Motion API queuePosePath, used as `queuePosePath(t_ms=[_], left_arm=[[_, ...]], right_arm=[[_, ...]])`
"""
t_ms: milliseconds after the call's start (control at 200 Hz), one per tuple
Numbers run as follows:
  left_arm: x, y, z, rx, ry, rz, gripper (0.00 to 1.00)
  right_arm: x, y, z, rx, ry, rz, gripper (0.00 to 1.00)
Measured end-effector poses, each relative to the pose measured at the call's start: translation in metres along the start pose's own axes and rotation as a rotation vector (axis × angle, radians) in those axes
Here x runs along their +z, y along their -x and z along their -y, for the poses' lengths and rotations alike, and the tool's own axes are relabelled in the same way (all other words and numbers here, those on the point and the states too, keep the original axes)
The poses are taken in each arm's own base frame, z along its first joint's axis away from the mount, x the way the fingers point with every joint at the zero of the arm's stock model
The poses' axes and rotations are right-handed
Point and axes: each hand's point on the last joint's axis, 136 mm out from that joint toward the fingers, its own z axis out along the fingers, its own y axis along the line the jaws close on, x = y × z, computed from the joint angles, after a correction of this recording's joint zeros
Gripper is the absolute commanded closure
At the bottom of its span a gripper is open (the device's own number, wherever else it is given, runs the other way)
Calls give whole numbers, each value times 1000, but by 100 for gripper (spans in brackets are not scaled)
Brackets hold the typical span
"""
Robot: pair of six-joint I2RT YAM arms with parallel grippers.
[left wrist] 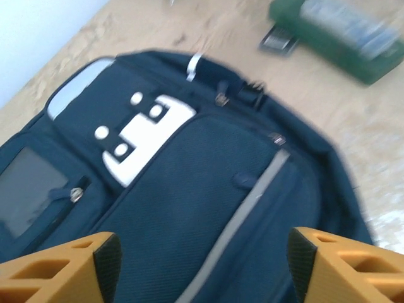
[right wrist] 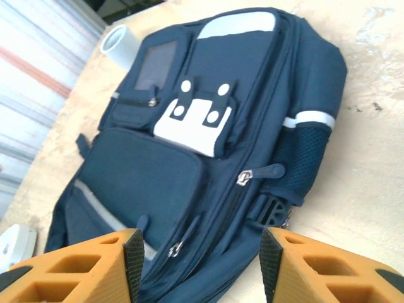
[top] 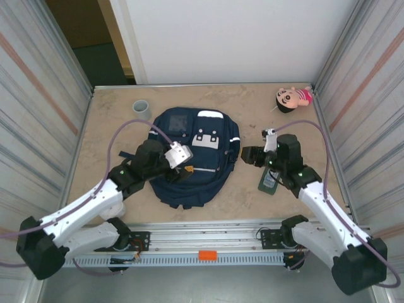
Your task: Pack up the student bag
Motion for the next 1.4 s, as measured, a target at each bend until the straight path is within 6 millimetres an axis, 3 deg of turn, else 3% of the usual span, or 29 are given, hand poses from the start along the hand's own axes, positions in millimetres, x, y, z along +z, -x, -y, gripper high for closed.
queuePosePath(t_ms=[175, 346, 576, 666, 882, 1047, 1092, 1213, 1248, 1308, 1398], left_arm=[[40, -45, 19, 197, -64, -221, 13], [57, -78, 31, 305, -180, -370, 11], [70, -83, 32, 350, -210, -379, 14], [74, -82, 33, 362, -211, -368, 8], [71, -73, 42, 365, -240, -307, 7], [70, -78, 45, 362, -242, -309, 8], [70, -78, 45, 356, -237, -309, 15], [74, -79, 39, 355, -192, -312, 49], [75, -80, 39, 358, -183, -315, 65], [77, -80, 40, 367, -177, -320, 100], [75, -77, 39, 363, -175, -320, 100]], right_arm=[[4, -23, -1, -7, 14, -48, 47], [7, -27, -5, -19, 28, -61, 46], [13, -38, 0, -20, 31, -68, 46], [15, -42, 2, -19, 32, -74, 46], [15, -39, 0, -24, 39, -59, 45], [15, -36, -1, -29, 46, -47, 45], [15, -36, -2, -29, 48, -48, 44], [15, -35, -2, -30, 51, -45, 45], [15, -34, -3, -31, 52, -41, 45], [15, -33, -3, -33, 55, -35, 44], [15, -32, -4, -35, 57, -31, 42]])
